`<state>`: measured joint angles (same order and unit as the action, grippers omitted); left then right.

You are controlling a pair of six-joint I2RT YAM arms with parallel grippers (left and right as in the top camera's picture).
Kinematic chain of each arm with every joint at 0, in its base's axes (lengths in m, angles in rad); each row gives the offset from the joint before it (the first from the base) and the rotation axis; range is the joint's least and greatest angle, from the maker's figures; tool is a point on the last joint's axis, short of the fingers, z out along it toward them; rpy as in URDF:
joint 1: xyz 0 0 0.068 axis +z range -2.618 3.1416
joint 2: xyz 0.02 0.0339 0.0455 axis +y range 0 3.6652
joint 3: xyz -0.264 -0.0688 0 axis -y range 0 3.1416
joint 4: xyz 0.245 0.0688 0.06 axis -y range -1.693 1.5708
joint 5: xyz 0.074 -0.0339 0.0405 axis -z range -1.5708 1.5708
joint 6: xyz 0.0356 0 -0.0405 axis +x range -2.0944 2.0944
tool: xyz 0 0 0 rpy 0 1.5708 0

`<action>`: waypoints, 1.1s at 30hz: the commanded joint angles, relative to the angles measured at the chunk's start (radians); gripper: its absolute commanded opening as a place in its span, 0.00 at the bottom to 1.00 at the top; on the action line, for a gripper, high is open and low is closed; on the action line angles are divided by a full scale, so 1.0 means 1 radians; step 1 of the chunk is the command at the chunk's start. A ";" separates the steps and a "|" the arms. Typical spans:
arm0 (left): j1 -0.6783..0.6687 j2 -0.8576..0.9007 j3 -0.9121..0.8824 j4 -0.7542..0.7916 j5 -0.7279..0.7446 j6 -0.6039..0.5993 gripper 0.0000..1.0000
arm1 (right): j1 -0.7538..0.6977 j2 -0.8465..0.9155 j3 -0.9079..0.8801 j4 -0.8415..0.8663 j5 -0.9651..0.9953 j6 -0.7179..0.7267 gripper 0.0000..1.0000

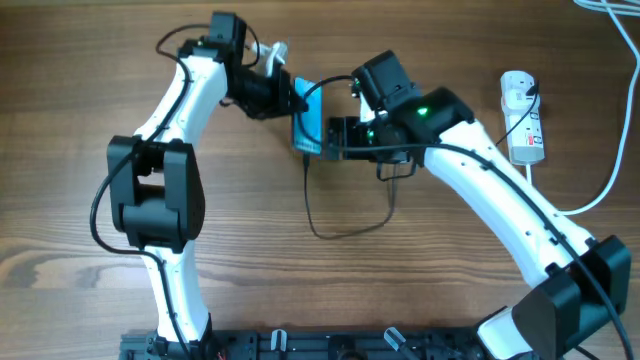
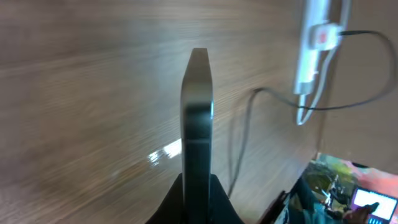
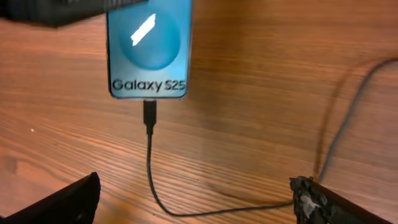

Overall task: Plug charger to phone and switch on socket
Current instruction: 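Lower the plugged-in phone flat onto the table with both grippers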

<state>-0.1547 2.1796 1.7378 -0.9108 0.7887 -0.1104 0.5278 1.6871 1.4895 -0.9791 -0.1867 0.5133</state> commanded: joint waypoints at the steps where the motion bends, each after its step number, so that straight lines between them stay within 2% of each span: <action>1: -0.023 -0.038 -0.117 0.075 -0.014 -0.090 0.04 | -0.055 0.011 0.016 -0.043 -0.010 0.013 1.00; 4: -0.061 -0.038 -0.176 0.140 0.042 -0.108 0.04 | -0.079 0.011 0.010 -0.074 -0.010 0.013 1.00; 8: -0.115 -0.038 -0.180 0.168 0.036 -0.107 0.04 | -0.079 0.011 0.007 -0.082 -0.009 0.010 1.00; 11: -0.123 -0.038 -0.180 0.161 -0.040 -0.108 0.04 | -0.079 0.011 0.007 -0.081 0.005 0.013 1.00; 23: -0.123 0.026 -0.180 0.196 -0.043 -0.133 0.04 | -0.079 0.011 0.007 -0.053 -0.047 0.010 1.00; 27: -0.123 0.026 -0.180 0.206 -0.107 -0.133 0.06 | -0.079 0.011 0.007 -0.050 -0.039 0.010 1.00; 33: -0.123 0.026 -0.180 0.209 -0.118 -0.133 0.14 | -0.079 0.011 0.007 -0.051 -0.040 0.010 1.00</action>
<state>-0.2779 2.1937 1.5581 -0.7063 0.6662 -0.2390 0.4488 1.6875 1.4895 -1.0321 -0.2173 0.5186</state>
